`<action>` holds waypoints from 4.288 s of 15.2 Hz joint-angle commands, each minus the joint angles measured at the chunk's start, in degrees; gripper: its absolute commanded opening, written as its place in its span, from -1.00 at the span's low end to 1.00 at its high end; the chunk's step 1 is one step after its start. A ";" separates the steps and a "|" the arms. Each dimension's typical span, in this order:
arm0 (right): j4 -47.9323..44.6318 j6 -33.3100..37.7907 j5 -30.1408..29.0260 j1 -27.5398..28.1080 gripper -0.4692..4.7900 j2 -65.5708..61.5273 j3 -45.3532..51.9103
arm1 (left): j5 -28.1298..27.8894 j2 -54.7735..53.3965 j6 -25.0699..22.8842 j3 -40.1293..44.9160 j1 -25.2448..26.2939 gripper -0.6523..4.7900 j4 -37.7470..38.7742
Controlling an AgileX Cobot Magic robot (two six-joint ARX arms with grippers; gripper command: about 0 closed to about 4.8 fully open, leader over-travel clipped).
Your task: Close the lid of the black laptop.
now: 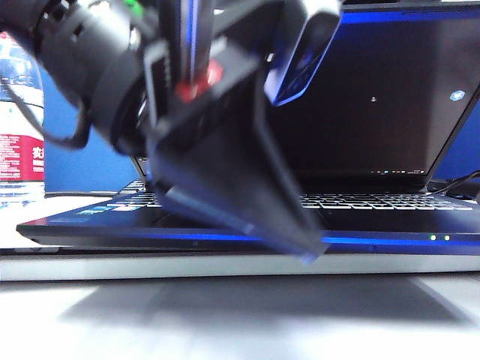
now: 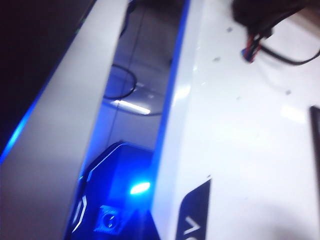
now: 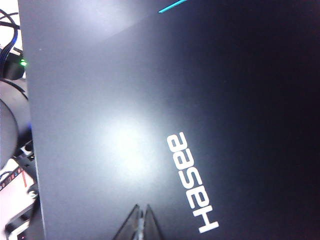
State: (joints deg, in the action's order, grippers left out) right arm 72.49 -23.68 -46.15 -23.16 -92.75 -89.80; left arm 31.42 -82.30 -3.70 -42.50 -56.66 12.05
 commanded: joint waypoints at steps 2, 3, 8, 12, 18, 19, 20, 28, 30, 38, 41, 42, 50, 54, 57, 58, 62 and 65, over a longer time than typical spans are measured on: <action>0.68 -0.37 0.13 -0.22 -0.85 0.20 0.04 | -11.32 -0.31 -2.43 0.00 -0.20 -0.78 2.03; 0.63 -0.37 0.13 -0.22 -0.85 0.20 0.04 | -12.55 -0.31 -2.54 0.00 -0.22 -0.78 1.53; 0.17 -0.39 0.17 -0.22 -0.85 0.20 0.04 | -20.11 -0.31 -6.03 0.02 -0.28 -0.78 -1.38; -0.31 -0.39 0.22 -0.22 -0.85 0.20 0.07 | -23.78 -0.44 -6.82 0.15 -0.28 -0.78 -5.40; 1.44 -0.35 2.71 -0.22 -0.85 0.20 1.20 | -24.96 -0.79 -6.56 0.15 -0.26 -0.78 -7.65; 1.42 -0.33 2.69 -0.28 -0.85 0.20 2.19 | -25.05 -0.79 -6.36 0.15 -0.26 -0.78 -7.87; 1.38 -0.35 2.56 -0.55 -0.85 0.20 3.56 | -25.11 -0.79 -6.34 0.15 -0.26 -0.78 -8.09; -1.31 -0.37 2.60 -1.16 -0.85 0.22 5.03 | -15.80 -0.70 -6.84 0.15 -0.28 -0.78 -7.87; -2.32 -0.35 2.58 -1.16 -0.85 0.22 5.01 | -10.67 -0.66 -7.48 0.13 -0.28 -0.78 -8.83; -3.08 -0.33 2.58 -1.16 -0.85 0.22 4.90 | 4.83 -0.66 -9.66 0.13 -0.26 -0.78 -8.37; -2.47 -0.35 2.62 -1.16 -0.85 0.22 4.90 | 4.79 -0.59 -9.20 -0.33 -0.26 -0.78 -9.84; -2.19 -0.35 2.84 -1.16 -0.85 0.22 4.92 | 4.81 -0.59 -9.11 -0.33 -0.26 -0.78 -11.04; -1.57 1.16 6.82 -1.16 -0.85 0.20 4.94 | 8.92 -0.59 -7.65 -0.33 -0.26 -0.78 -12.39; -1.09 1.66 10.80 -1.16 -0.85 0.13 4.98 | 8.87 -0.59 -7.67 -0.33 -0.24 -0.78 -12.66; -0.24 2.40 14.53 -1.16 -0.85 0.07 5.90 | 8.74 -0.59 -7.65 -0.33 -0.24 -0.78 -12.70; -0.22 2.51 15.52 -1.16 -0.85 0.07 6.23 | 9.38 -0.59 -7.63 -0.33 -0.24 -0.78 -12.76; -0.11 2.67 16.59 -1.16 -0.85 0.07 6.29 | 10.86 -0.59 -7.63 -0.31 -0.22 -0.78 -13.00; 0.31 3.32 19.93 -1.16 -0.85 0.07 6.29 | 10.88 -0.59 -7.65 -0.31 -0.22 -0.78 -13.00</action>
State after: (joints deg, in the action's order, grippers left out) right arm 71.92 -20.80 -27.77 -24.23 -92.75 -83.55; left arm 41.85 -83.18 -11.49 -42.50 -56.97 -0.21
